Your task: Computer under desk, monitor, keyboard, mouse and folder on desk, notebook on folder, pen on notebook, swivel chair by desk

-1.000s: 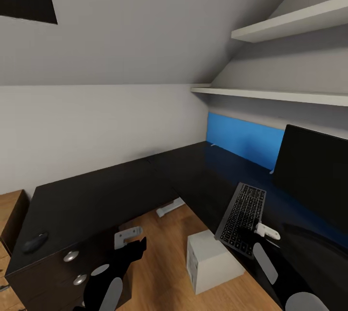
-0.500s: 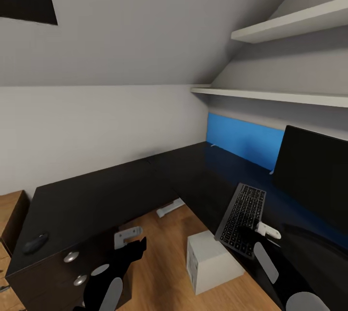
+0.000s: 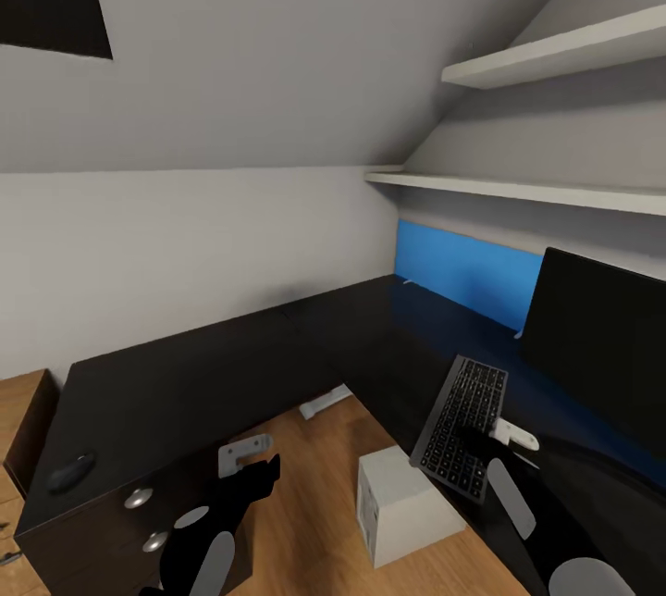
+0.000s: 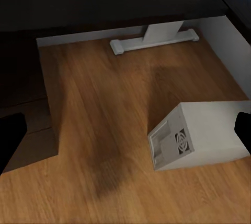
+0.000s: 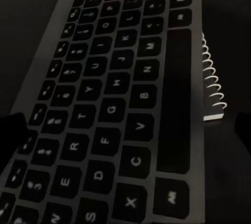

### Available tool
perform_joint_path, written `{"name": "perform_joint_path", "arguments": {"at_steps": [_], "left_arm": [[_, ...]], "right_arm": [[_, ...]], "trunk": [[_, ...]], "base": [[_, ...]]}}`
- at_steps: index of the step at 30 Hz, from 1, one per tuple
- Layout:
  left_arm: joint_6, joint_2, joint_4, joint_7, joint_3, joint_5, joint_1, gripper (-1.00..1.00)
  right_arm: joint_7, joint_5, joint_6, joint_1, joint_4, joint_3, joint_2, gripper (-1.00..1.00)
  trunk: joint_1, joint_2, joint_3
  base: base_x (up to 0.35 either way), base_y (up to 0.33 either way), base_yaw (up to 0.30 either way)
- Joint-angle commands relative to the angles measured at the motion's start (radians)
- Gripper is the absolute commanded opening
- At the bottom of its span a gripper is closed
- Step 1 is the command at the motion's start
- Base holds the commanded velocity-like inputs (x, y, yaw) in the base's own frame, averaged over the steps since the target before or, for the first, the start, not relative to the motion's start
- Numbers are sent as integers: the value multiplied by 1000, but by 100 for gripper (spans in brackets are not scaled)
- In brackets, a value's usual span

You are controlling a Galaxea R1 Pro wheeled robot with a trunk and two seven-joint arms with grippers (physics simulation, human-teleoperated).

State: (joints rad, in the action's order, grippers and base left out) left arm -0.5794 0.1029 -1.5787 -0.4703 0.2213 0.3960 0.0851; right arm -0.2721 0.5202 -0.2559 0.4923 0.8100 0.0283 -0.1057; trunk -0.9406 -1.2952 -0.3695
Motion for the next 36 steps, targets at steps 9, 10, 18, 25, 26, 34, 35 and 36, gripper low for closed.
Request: {"name": "perform_joint_path", "arguments": {"at_steps": [9,10,18,25,26,34,35,36], "left_arm": [[-3,0,-1,-9,1,11,1,100],[-3,0,-1,-9,1,11,1,100],[-1,0,-1,-10,3,11,1,100],[-1,0,-1,-10,3,11,1,100],[-1,0,-1,-10,3,11,1,100],[-1,0,-6,-10,11,11,1,100],[-1,0,-7,-10,11,11,1,100],[-1,1,-10,-10,12,11,1,100]], "right_arm": [[-6,16,-7,0,47,-1,4,100],[-6,17,-8,0,50,-1,5,100],[-6,18,-8,0,54,-1,5,100],[-6,17,-8,0,54,0,4,100],[-6,17,-8,0,54,0,3,100],[-11,11,-10,0,53,-1,0,100],[-11,11,-10,0,52,-1,0,100],[-13,9,-13,0,48,-3,0,100]], "trunk": [[0,-1,-1],[0,-1,-1],[0,-1,-1],[0,-1,-1],[0,-1,-1],[0,-1,-1],[0,-1,-1],[0,-1,-1]], "base": [[0,0,0],[0,0,0],[103,-39,0],[155,-84,0],[35,-23,0],[6,-4,0],[2,-1,0],[0,0,0]]}}
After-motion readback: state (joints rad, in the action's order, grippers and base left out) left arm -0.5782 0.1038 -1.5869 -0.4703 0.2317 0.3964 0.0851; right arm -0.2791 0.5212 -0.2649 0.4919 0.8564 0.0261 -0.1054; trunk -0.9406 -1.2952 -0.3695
